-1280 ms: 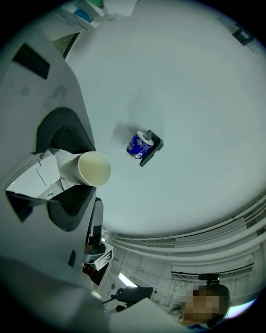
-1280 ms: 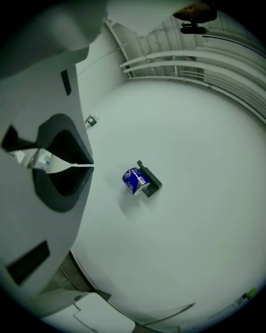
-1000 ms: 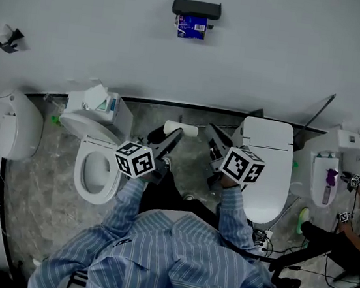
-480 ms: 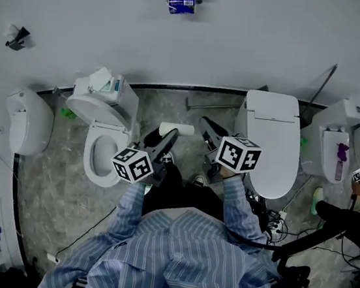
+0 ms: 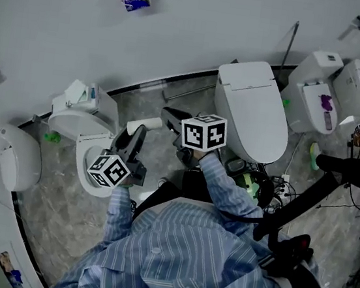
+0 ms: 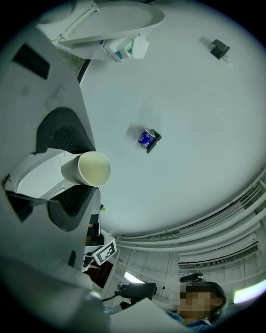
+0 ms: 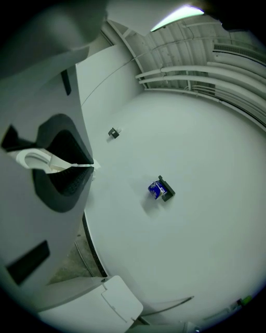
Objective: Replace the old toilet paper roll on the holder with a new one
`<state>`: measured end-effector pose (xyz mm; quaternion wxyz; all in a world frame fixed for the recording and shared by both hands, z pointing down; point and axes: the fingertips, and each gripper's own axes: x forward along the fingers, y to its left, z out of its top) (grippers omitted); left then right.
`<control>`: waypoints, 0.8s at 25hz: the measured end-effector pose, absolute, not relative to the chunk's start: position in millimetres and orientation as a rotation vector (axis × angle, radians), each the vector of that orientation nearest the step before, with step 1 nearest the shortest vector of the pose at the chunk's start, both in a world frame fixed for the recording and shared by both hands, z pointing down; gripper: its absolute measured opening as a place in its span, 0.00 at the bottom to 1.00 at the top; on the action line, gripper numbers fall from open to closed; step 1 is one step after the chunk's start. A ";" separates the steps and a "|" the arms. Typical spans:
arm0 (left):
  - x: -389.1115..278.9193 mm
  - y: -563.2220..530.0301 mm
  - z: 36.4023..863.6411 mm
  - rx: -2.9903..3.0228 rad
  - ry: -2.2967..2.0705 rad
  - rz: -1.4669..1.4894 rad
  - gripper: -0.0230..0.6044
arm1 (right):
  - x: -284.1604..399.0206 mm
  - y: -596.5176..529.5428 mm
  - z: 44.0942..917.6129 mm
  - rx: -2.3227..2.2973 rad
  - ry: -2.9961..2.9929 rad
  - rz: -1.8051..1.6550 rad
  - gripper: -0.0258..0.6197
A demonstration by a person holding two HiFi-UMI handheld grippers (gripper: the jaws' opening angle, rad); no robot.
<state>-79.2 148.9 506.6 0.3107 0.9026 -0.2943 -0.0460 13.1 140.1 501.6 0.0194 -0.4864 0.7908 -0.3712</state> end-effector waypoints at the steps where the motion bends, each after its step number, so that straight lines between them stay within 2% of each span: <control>1: -86.9 152.7 505.1 2.387 -0.773 -0.119 0.33 | 5.6 143.1 501.0 -1.510 2.448 -1.154 0.07; 9: -147.3 170.7 506.4 2.362 -0.791 -0.140 0.33 | -43.4 176.3 506.5 -1.528 2.428 -1.182 0.07; 20: -159.5 186.5 501.2 2.391 -0.758 -0.165 0.33 | -58.2 193.2 504.6 -1.560 2.430 -1.159 0.07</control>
